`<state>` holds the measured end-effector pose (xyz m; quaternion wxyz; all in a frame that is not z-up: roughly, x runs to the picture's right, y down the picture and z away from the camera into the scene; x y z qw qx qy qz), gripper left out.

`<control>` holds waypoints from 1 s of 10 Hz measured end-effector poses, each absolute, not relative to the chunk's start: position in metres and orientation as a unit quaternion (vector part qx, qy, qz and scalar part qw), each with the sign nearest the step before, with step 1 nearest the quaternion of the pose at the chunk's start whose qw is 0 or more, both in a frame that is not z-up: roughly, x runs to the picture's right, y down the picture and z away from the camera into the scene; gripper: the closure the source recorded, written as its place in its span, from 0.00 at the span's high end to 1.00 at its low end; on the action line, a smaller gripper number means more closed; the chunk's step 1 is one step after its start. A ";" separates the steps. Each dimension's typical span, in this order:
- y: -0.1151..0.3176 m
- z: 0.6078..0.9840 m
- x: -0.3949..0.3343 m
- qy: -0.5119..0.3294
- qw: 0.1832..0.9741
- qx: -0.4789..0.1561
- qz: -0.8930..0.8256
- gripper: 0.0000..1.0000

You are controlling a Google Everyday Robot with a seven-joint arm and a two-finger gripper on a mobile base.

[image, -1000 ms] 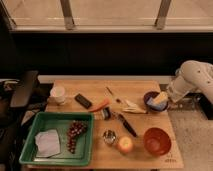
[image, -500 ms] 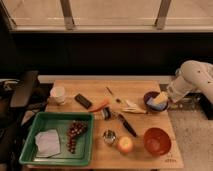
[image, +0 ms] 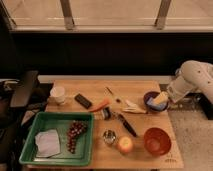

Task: Wipe table surface with brush

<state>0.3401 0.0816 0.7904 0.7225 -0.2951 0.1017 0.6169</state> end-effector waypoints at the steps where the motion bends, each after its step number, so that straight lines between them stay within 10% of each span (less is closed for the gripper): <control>1: 0.082 0.790 0.340 0.102 0.723 -0.295 0.617 0.80; 10: 0.069 0.787 0.323 0.101 0.752 -0.290 0.584 0.80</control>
